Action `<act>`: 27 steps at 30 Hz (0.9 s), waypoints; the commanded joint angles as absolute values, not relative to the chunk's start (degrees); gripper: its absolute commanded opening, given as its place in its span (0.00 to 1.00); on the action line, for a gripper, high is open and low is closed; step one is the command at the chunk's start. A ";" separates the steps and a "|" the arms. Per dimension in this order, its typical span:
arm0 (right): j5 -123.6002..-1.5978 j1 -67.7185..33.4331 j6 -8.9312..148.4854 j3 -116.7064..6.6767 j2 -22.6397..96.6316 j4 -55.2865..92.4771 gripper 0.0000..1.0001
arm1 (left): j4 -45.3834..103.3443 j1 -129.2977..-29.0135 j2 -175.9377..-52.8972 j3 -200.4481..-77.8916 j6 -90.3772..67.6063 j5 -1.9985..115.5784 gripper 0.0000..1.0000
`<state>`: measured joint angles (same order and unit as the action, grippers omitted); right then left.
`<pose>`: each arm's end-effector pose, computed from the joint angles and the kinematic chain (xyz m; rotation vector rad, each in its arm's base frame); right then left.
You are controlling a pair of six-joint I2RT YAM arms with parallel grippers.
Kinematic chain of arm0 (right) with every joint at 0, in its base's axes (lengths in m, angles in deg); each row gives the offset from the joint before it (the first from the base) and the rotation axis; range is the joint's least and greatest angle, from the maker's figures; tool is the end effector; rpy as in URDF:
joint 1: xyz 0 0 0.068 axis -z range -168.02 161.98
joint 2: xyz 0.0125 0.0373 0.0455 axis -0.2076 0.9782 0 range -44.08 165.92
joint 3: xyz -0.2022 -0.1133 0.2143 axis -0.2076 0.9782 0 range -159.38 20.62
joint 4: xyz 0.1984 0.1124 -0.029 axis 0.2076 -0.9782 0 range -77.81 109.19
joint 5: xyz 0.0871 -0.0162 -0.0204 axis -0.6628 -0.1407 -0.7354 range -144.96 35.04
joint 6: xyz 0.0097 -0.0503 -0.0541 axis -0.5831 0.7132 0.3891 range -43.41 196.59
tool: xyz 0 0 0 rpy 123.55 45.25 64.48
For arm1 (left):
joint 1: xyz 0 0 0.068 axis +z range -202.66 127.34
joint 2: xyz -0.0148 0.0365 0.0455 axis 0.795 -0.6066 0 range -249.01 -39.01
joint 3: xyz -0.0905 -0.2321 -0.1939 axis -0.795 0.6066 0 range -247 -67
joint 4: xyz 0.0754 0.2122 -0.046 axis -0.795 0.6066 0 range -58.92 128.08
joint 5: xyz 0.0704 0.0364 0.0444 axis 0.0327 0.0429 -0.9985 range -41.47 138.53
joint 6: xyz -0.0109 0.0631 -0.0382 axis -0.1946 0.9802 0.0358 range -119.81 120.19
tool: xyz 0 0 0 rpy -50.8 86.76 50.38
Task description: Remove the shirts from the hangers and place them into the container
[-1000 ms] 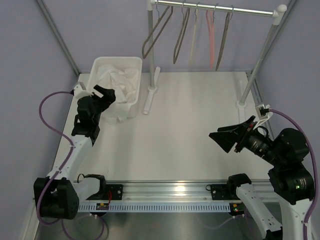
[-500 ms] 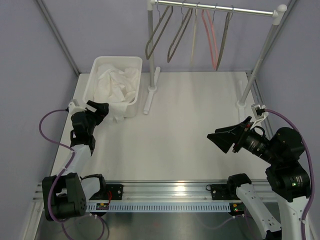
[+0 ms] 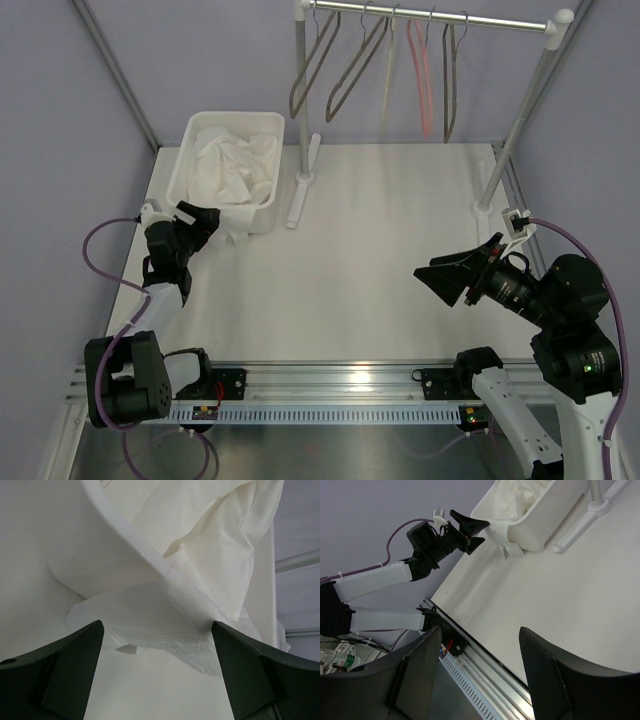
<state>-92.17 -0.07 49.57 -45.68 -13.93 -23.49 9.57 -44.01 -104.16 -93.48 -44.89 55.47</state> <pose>0.0035 0.0393 0.4270 -0.2845 1.7514 1.0461 0.2214 0.0260 0.2680 -0.7839 1.7361 -0.5487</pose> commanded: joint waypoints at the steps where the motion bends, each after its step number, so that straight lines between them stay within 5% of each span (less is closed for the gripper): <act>1: -93.54 -0.50 49.26 -46.44 -13.85 -21.94 0.72 | 6.21 -43.69 -104.67 -94.60 -45.51 56.44 0.91; 9: -93.19 -0.50 49.08 -46.09 -14.20 -22.03 0.72 | 7.88 -43.69 -104.39 -93.81 -45.16 55.03 0.65; 21: -92.40 -0.58 49.17 -46.53 -13.76 -22.73 0.72 | -9.07 -43.69 -118.28 -94.51 -51.13 61.62 0.64; 27: -92.05 -0.50 49.43 -47.23 -12.88 -22.73 0.72 | -18.22 -43.69 -124.25 -94.07 -55.26 63.12 0.32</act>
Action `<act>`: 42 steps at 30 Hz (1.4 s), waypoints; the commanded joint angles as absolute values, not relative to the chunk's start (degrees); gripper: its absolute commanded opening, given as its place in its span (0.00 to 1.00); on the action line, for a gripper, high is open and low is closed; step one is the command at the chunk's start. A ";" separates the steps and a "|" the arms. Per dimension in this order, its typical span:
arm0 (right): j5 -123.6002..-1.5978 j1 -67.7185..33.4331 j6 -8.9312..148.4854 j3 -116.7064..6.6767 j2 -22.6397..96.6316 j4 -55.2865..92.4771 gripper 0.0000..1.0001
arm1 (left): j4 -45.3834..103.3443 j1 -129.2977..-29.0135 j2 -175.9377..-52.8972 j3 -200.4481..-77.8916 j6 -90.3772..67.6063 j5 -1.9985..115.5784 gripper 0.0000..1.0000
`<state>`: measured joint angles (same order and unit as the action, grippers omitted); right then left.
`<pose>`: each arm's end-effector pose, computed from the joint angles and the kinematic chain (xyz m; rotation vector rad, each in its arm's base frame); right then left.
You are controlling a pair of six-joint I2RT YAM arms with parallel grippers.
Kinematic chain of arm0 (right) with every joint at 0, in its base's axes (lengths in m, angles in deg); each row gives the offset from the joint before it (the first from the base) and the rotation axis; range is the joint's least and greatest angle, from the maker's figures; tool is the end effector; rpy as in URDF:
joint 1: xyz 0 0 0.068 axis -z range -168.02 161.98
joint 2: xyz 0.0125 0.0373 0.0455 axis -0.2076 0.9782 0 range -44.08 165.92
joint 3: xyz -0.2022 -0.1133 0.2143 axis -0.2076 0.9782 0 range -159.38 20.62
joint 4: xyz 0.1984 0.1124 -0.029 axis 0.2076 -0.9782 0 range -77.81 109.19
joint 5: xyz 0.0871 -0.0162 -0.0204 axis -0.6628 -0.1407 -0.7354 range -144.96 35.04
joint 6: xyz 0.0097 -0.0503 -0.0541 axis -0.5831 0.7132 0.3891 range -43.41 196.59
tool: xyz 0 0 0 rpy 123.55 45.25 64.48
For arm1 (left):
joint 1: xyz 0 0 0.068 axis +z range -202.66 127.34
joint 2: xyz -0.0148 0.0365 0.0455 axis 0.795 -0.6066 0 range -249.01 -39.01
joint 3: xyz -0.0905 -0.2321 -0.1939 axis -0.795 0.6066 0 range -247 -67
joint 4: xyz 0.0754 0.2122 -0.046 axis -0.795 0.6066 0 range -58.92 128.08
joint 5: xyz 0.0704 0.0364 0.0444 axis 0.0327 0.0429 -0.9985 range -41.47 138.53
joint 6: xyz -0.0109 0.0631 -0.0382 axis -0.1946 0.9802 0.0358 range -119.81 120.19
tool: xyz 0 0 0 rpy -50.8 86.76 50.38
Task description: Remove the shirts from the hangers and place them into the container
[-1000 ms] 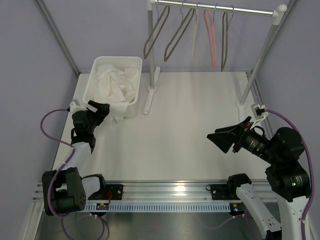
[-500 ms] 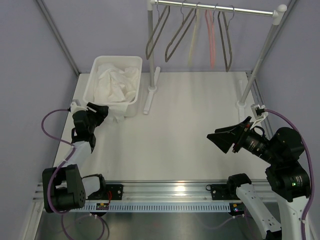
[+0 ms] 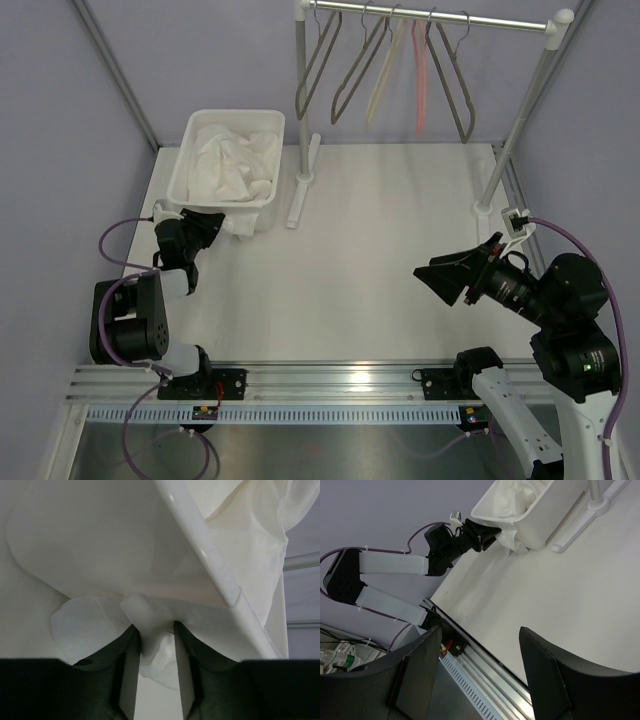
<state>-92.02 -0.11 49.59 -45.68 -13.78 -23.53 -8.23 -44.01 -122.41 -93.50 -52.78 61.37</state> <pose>0.0044 0.0394 0.4269 -0.2822 1.7547 1.0446 0.2777 0.0282 0.2348 -0.8524 1.7400 -0.7346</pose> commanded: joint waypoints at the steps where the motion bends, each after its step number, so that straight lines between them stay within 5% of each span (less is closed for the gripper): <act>1: -92.05 -0.50 49.52 -47.32 -12.71 -22.99 0.72 | -19.01 -43.69 -124.79 -94.07 -55.53 63.21 0.29; 5: -92.05 -0.50 49.43 -47.32 -12.45 -22.82 0.72 | -24.18 -43.69 -127.08 -94.33 -57.72 64.95 0.01; 11: -92.14 -0.50 48.91 -46.62 -12.53 -21.94 0.72 | -21.84 -43.87 -118.58 -92.05 -59.40 67.25 0.00; 20: -92.84 -0.50 48.12 -45.65 -12.97 -20.98 0.72 | 18.07 -49.40 -89.38 -105.30 -46.05 58.29 0.00; 30: -91.35 -0.58 48.82 -45.65 -12.36 -21.59 0.72 | 17.10 -50.81 -117.57 -139.03 -31.81 59.35 0.00; 37: -91.34 -0.50 49.17 -45.65 -11.74 -21.59 0.72 | 25.80 -60.38 -127.07 -144.79 -16.51 31.89 0.00; 42: -91.87 -0.50 48.64 -46.26 -12.00 -21.85 0.72 | 24.40 -62.67 -129.44 -138.81 -15.99 25.34 0.08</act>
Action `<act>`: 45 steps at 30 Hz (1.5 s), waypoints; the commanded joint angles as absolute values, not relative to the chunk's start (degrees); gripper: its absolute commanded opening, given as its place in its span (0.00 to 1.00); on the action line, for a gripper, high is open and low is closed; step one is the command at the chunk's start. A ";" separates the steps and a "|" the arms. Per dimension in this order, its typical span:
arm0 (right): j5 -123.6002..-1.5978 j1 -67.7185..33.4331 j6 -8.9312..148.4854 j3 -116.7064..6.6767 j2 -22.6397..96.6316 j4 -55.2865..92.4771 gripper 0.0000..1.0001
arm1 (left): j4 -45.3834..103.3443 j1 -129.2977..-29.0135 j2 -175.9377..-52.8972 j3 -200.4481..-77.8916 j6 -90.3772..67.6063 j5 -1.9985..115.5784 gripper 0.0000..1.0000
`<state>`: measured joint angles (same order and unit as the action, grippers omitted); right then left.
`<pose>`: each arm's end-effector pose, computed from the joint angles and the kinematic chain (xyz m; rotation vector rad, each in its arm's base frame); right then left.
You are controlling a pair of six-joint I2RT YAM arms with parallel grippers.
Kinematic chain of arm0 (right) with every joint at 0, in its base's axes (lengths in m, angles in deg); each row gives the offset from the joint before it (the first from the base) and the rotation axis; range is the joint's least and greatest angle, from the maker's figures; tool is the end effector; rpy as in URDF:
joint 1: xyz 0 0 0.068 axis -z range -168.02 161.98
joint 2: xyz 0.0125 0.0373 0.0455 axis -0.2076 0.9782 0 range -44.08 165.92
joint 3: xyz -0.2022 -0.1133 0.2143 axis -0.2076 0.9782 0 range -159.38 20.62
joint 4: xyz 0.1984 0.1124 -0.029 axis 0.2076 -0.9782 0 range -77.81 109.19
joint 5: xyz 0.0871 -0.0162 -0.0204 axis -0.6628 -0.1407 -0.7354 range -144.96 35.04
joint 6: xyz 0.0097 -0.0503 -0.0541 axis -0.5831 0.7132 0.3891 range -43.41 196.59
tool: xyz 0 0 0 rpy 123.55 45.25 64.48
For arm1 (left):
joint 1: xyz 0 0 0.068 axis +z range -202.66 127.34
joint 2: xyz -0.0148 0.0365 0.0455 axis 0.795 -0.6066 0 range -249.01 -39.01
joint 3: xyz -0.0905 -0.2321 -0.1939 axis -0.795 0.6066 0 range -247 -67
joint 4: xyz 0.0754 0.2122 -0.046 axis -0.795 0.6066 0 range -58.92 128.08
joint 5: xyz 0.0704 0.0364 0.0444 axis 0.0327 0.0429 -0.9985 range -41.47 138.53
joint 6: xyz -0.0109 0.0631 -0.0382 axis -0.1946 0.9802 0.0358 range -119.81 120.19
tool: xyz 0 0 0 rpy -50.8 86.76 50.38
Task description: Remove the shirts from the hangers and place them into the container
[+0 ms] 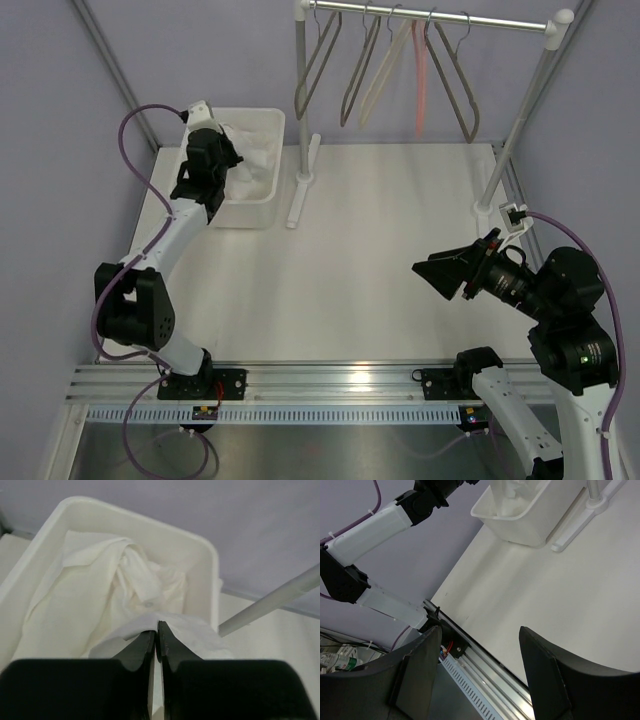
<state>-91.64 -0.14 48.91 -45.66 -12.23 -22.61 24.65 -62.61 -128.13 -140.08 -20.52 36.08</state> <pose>0.0133 0.0410 0.4289 -0.2633 1.7697 1.0493 0.3646 -0.0503 0.3984 -0.3212 1.7089 -0.2048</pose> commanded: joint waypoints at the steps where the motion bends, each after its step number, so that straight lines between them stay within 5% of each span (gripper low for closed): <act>1: -91.79 -0.50 48.47 -46.53 -12.09 -22.03 0.72 | 26.32 -63.72 -130.32 -139.94 -15.46 22.54 0.11; 4: -91.52 -0.50 48.55 -47.23 -12.79 -22.99 0.72 | 31.08 -64.96 -132.52 -142.31 -15.10 16.21 0.34; 8: -91.34 -0.50 48.64 -47.85 -13.06 -23.52 0.72 | 32.23 -66.80 -129.73 -142.50 -15.89 13.38 0.81; 11: -91.08 -0.50 49.08 -48.29 -12.97 -23.88 0.73 | 29.52 -69.35 -124.89 -140.57 -14.05 9.51 0.99; 15: -86.10 -0.50 51.36 -49.25 -12.18 -27.03 0.77 | 30.99 -74.27 -117.69 -140.31 -12.63 1.44 0.99; 18: -80.21 -0.58 52.95 -48.73 -12.70 -29.32 0.99 | 34.41 -80.68 -108.82 -137.94 -16.06 -1.73 0.99; 25: -70.52 -0.50 52.78 -42.07 -15.60 -30.12 0.99 | 39.44 -96.14 -93.69 -121.95 -25.38 7.46 0.99; 31: -76.13 -0.50 49.01 -31.27 -19.29 -22.57 0.99 | 38.55 -96.95 -82.27 -107.01 -30.56 23.47 0.99; 45: -80.27 -0.50 35.46 -12.52 -29.76 -6.22 0.99 | 42.42 -97.04 -55.81 -88.10 -42.17 27.00 0.99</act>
